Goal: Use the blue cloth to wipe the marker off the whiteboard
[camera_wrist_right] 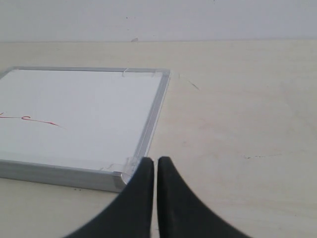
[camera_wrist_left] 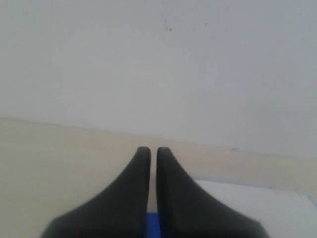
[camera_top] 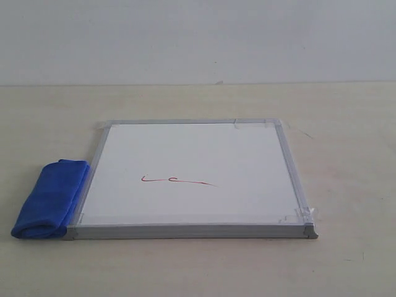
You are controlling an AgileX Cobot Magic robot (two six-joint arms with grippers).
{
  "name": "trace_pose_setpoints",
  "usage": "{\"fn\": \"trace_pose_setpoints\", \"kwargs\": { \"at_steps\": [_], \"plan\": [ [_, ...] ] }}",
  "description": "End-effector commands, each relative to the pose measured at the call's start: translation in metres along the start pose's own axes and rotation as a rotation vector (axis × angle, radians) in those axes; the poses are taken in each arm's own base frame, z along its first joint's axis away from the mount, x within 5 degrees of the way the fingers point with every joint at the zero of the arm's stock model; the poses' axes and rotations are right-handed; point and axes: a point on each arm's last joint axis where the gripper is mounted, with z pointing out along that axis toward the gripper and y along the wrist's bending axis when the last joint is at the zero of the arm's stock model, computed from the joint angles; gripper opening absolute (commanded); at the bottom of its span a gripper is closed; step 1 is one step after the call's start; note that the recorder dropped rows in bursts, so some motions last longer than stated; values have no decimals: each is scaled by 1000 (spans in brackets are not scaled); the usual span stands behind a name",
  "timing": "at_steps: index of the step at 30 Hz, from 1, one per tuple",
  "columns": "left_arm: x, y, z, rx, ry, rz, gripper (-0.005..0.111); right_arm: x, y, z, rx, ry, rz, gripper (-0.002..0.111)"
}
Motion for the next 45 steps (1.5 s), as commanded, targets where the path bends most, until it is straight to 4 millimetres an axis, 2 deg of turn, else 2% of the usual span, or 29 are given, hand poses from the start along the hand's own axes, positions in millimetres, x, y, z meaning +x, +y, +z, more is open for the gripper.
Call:
{"fn": "trace_pose_setpoints", "kwargs": {
  "at_steps": [1, 8, 13, 16, 18, 20, 24, 28, 31, 34, 39, 45],
  "plan": [
    [-13, -6, -8, 38, 11, -48, 4, -1, 0, -1, 3, -16, -7, 0],
    [-17, -6, -8, 39, -28, -52, 4, -2, 0, -1, 3, -18, -7, 0],
    [-21, -13, -8, 117, -58, -240, 4, -2, 0, -1, 3, -18, -7, 0],
    [-29, -13, -8, 116, -111, -99, 4, -2, 0, -1, 3, -18, -7, 0],
    [-36, -16, -1, 131, -74, -129, 4, -2, 0, -1, 3, -18, -7, 0],
    [-48, -21, 10, 149, -2, -138, 4, -2, 0, -1, 3, -18, -7, 0],
    [-79, -35, 38, 221, 228, -11, 4, -2, 0, -1, 3, -18, -7, 0],
    [-109, -42, 77, 275, 424, 107, 4, -2, 0, -1, 3, -18, -7, 0],
    [-118, -40, 103, 249, 556, 148, 4, -2, 0, -1, 3, -18, -7, 0],
    [-112, -36, 127, 241, 703, 168, 4, -2, 0, -1, 3, -18, -7, 0],
    [-77, -23, 167, 214, 937, 179, 4, -2, 0, -1, 3, -18, -7, 0],
    [-47, -15, 204, 151, 1035, 82, 4, -2, 0, -1, 3, -20, -7, 0]
  ]
}}
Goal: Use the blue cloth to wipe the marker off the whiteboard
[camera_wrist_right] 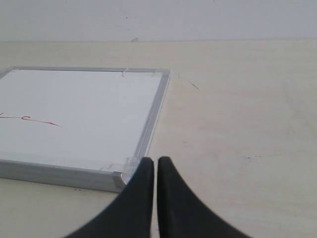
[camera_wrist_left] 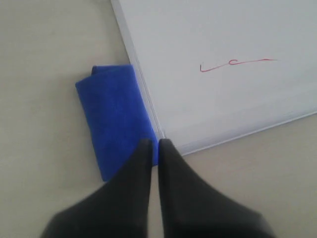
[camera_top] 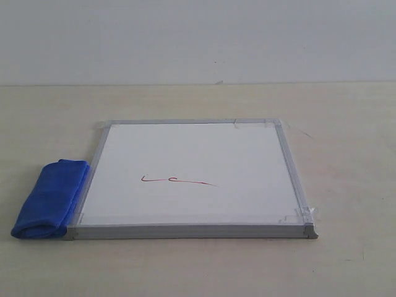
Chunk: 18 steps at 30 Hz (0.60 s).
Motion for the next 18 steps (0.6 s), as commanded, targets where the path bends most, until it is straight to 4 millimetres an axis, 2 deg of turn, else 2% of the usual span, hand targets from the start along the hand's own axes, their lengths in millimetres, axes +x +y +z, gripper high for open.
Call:
{"fn": "trace_pose_setpoints", "kwargs": {
  "at_steps": [1, 8, 10, 13, 18],
  "plan": [
    [-7, 8, 27, 3, 50, -83, 4, -2, 0, -1, 3, -20, -7, 0],
    [-1, 19, 69, 19, 162, -140, 5, -2, 0, -1, 3, -20, -7, 0],
    [4, 22, 83, 27, 197, -163, 9, -2, 0, -1, 3, -20, -7, 0],
    [12, 26, 104, 29, 254, -189, 24, -2, 0, -1, 3, -20, -7, 0],
    [22, 34, 137, 25, 266, -269, 67, -2, 0, -1, 3, -20, -7, 0]
  ]
}}
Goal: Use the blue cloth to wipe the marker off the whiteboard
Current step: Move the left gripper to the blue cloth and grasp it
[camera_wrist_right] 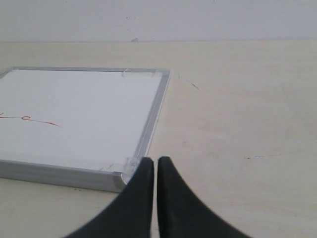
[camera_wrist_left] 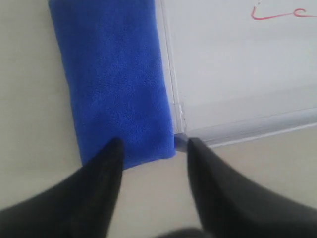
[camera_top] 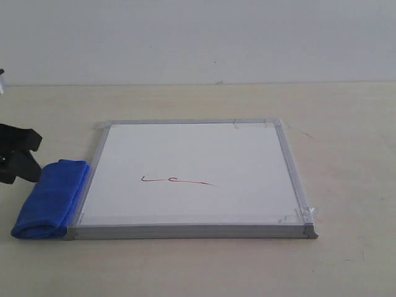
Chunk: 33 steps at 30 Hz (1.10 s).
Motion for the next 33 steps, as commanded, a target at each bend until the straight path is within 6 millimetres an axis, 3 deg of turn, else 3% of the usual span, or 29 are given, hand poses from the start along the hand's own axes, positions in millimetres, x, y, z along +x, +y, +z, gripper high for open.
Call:
{"fn": "trace_pose_setpoints", "kwargs": {
  "at_steps": [1, 4, 7, 15, 26, 33],
  "plan": [
    [-3, 6, 28, 8, -17, -84, 76, -2, 0, -1, 3, -20, -7, 0],
    [-5, 12, 46, -8, -6, -122, 92, -2, 0, -1, 3, -20, -7, 0],
    [-6, 16, 60, -11, 15, -143, 96, -2, 0, -1, 3, -20, -7, 0],
    [-13, 26, 80, -46, -16, -137, 96, -2, 0, -1, 3, -20, -7, 0],
    [-22, 28, 85, -53, -31, -98, 96, -2, 0, -1, 3, -20, -7, 0],
    [-22, 16, 89, -42, -18, -19, 96, -2, 0, -1, 3, -20, -7, 0]
  ]
}}
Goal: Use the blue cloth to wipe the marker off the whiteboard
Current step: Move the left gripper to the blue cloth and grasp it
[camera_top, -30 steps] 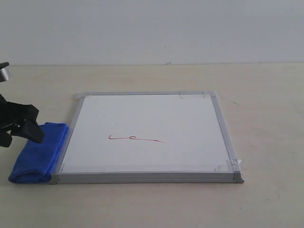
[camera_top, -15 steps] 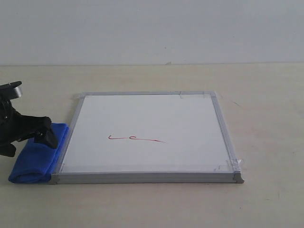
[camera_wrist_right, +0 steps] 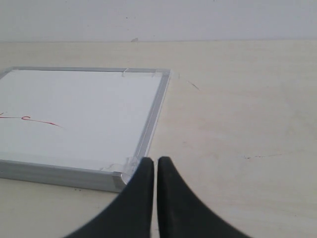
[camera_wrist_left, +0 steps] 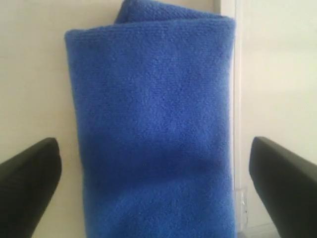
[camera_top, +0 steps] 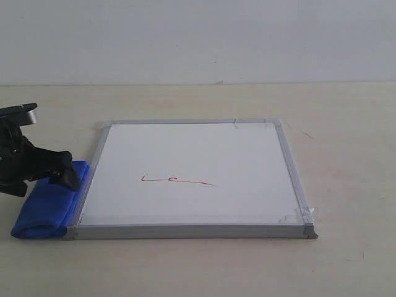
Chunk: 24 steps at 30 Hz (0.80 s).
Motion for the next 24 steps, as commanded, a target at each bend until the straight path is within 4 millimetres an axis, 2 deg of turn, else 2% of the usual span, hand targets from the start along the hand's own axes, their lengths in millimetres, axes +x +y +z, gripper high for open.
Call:
{"fn": "trace_pose_setpoints", "kwargs": {
  "at_steps": [1, 14, 24],
  "plan": [
    [-1, -10, 4, 10, 0, 40, 96, -2, 0, -1, 3, -20, -7, 0],
    [2, -6, 20, -2, 44, 43, 96, -2, 0, -1, 3, -19, -7, 0],
    [2, -5, 20, -13, 35, 57, 91, -2, 0, -1, 3, -19, -7, 0]
  ]
}}
